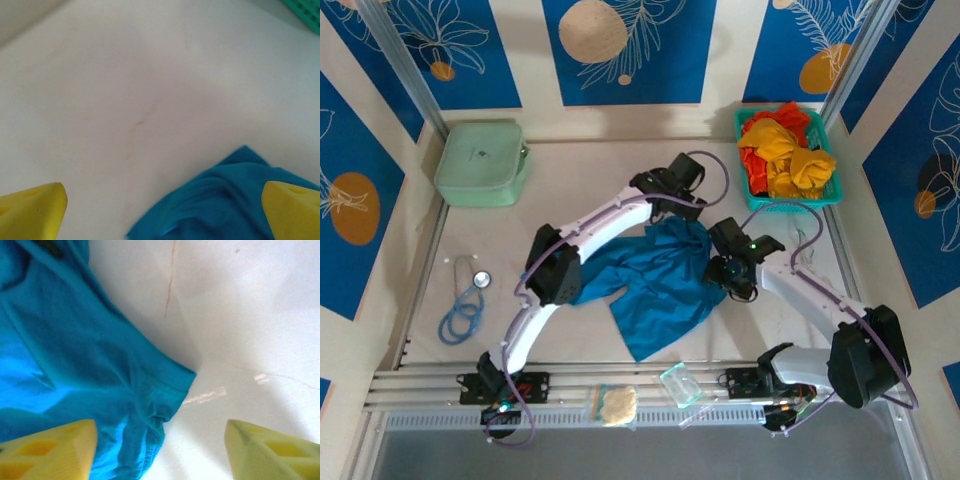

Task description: Fold and stack the t-shirts

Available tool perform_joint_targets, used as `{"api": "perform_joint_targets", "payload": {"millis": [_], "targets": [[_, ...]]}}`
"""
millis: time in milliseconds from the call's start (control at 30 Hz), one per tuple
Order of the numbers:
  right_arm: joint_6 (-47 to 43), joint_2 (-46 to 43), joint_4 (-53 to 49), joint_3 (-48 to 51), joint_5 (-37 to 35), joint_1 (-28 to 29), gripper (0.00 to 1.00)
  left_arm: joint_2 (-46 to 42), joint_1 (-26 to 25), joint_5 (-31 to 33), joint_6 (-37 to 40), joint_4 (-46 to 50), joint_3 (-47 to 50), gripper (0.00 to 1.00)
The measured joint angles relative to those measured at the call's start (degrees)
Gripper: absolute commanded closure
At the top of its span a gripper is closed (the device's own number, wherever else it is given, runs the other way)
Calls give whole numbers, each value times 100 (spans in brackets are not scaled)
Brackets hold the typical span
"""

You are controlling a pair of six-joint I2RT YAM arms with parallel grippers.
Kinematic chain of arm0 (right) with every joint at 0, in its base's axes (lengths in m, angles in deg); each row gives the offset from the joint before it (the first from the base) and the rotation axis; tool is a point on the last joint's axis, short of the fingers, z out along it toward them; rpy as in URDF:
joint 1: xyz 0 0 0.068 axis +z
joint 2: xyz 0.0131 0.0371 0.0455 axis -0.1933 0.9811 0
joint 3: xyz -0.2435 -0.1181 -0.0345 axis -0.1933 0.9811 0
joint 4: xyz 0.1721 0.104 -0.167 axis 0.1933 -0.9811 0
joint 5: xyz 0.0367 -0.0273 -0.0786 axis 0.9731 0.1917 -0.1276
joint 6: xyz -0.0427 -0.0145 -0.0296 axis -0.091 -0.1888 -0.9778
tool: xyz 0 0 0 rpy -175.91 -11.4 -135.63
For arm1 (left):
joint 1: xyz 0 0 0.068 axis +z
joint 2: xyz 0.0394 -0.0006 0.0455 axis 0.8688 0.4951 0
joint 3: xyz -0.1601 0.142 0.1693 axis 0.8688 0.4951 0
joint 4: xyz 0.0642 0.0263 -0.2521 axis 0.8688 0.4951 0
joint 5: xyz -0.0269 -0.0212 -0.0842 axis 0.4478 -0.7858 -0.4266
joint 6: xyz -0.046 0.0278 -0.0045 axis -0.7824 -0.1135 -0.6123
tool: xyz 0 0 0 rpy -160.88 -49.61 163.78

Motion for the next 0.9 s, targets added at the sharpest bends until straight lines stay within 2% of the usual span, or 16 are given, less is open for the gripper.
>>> {"api": "perform_joint_targets", "payload": {"millis": [100, 167, 233, 333, 400, 500, 600, 733, 900], "targets": [[-227, -68, -192, -328, 11, -105, 23, -933, 313, 380, -142, 531, 219, 1], [-431, -68, -219, -610, 131, -107, 27, -1641, 592, 468, -365, 944, 433, 1], [-599, -57, -210, -846, 387, -103, 32, -2463, 981, 411, -713, 1259, 914, 8], [-839, 144, -212, -1200, 905, 33, 41, -3585, 1670, -50, -1202, 1397, 2256, 19], [-990, 487, -212, -1475, 1220, 304, 46, -4118, 2144, -535, -1578, 1318, 3482, 25], [-1152, 1086, -238, -1899, 1451, 817, 54, -4164, 2524, -1333, -2028, 990, 4955, 32], [-1250, 1609, -262, -2258, 1521, 1274, 61, -3803, 2693, -2039, -2433, 601, 5814, 40], [-1257, 2065, -278, -2470, 1532, 1672, 65, -3375, 2723, -2520, -2754, 133, 5963, 42], [-1211, 2299, -262, -2463, 1537, 1869, 67, -3106, 2756, -2514, -2997, -326, 5965, 43]]}}
